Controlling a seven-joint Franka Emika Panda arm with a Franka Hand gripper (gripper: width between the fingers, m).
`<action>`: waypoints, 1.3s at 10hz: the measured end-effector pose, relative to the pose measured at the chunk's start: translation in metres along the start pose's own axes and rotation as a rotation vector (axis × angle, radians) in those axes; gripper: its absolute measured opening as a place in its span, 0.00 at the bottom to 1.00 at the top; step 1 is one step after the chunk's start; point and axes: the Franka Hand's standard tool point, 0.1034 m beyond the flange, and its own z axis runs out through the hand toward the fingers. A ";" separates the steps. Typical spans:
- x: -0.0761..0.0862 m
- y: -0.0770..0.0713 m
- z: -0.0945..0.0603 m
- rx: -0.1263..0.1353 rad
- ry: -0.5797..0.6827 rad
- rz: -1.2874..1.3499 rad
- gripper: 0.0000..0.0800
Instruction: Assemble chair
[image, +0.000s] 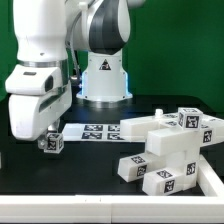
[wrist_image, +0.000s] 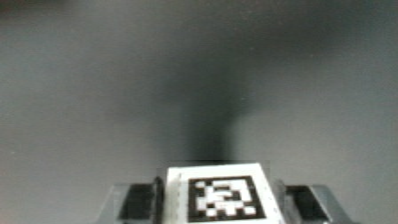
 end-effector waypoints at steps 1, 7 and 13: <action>-0.002 -0.007 0.007 0.013 -0.002 0.006 0.36; -0.003 -0.002 0.002 -0.004 -0.003 0.131 0.76; 0.023 0.026 -0.033 0.011 0.031 0.917 0.81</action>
Offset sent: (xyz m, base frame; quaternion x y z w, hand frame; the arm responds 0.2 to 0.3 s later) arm 0.0000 0.0000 0.0000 0.0000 0.0000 0.0000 1.0000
